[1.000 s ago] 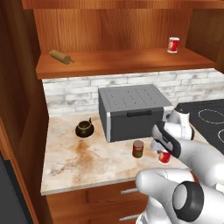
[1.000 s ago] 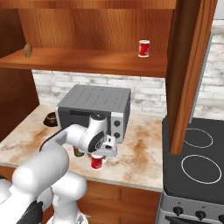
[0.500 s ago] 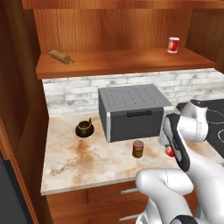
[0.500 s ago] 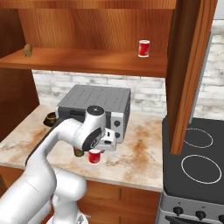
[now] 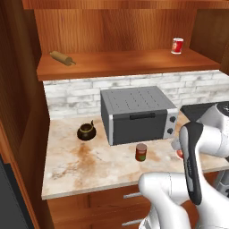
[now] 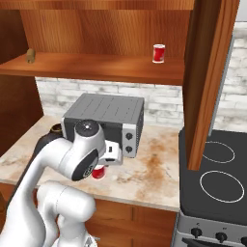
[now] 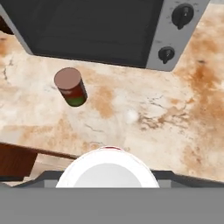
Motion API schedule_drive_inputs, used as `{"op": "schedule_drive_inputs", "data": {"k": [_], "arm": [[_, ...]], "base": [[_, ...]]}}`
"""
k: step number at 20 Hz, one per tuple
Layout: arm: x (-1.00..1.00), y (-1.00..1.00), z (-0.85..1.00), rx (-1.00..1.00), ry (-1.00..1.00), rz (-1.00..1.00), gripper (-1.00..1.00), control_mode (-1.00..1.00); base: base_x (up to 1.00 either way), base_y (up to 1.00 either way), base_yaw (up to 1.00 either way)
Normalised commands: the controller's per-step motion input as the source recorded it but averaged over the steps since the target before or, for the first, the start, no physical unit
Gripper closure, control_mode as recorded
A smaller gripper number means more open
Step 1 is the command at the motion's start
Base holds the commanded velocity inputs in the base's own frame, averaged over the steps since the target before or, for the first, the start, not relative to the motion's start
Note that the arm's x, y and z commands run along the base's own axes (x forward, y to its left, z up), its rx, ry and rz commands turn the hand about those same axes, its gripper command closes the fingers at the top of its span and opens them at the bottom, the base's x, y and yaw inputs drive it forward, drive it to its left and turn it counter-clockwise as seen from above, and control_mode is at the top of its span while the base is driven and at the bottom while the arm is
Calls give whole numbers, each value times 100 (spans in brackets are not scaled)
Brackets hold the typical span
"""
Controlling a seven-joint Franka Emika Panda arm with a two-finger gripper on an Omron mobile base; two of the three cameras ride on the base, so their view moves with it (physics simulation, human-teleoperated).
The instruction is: Pick the cans from the counter and place them in their designated side in the cabinet.
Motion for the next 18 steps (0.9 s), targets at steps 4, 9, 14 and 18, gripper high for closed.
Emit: {"op": "schedule_drive_inputs", "data": {"k": [4, 9, 14, 18], "arm": [[-48, 0, 70, -5, -10, 0, 100, -100], [-46, 0, 70, -6, -4, 0, 100, -100], [-39, 3, 63, -5, -10, 1, 100, -100], [-21, 12, 51, -2, -20, 5, 100, -100]], "base": [[0, 0, 0], [0, 0, 0], [0, 0, 0], [0, 0, 0]]}}
